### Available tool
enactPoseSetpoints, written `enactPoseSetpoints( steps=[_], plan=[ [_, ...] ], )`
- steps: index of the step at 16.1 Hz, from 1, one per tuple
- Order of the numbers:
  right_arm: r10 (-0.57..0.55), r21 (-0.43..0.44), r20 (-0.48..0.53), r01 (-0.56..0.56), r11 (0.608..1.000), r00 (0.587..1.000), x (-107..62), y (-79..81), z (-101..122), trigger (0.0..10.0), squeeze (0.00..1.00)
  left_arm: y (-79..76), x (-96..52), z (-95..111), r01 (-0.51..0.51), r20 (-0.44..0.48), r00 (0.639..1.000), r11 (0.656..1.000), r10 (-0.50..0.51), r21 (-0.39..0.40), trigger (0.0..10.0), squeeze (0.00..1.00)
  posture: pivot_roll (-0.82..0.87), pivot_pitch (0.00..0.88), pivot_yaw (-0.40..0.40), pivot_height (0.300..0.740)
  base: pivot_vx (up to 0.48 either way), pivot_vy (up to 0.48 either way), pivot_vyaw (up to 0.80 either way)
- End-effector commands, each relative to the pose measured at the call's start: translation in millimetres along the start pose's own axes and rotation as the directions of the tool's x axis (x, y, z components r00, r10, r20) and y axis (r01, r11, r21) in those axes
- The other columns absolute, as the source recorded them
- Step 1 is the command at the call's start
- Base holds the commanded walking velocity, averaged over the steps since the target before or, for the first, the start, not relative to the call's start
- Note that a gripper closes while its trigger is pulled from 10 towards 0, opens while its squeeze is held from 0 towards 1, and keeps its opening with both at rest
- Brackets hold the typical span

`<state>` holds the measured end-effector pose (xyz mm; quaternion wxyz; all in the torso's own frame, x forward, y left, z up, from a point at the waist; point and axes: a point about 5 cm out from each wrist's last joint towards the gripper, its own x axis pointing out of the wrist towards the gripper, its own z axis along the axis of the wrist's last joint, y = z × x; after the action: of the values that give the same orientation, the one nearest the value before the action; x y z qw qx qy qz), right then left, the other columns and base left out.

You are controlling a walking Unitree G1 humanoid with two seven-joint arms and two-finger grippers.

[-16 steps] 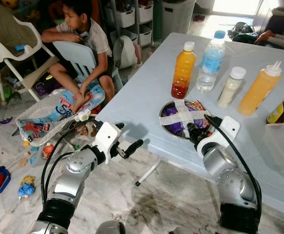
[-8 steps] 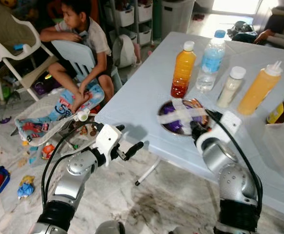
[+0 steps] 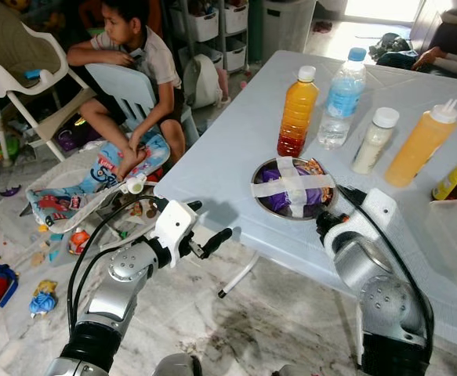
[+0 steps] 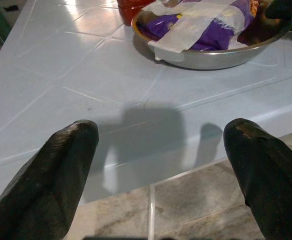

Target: Restocking fridge

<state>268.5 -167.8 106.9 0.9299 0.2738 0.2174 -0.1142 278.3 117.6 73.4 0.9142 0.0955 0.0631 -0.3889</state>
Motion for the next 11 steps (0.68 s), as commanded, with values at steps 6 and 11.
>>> enactPoseSetpoints(
  steps=[6,11],
  plan=[
    [0.028,0.041,-0.053,-0.025,0.999,0.998,25.3,-2.0,-5,10.0,0.0,1.6,0.3,4,0.008,0.0,1.0,0.999,-0.008,0.036,10.0,0.0,0.0,0.0,0.055,0.74,0.0,0.0,0.0],
    [0.087,0.044,-0.013,-0.086,0.995,0.996,32.3,12.2,13,10.0,0.0,0.6,-0.4,3,0.004,0.001,1.0,0.999,-0.004,0.036,10.0,0.0,0.0,0.0,0.053,0.74,0.0,0.0,0.0]
  ],
)
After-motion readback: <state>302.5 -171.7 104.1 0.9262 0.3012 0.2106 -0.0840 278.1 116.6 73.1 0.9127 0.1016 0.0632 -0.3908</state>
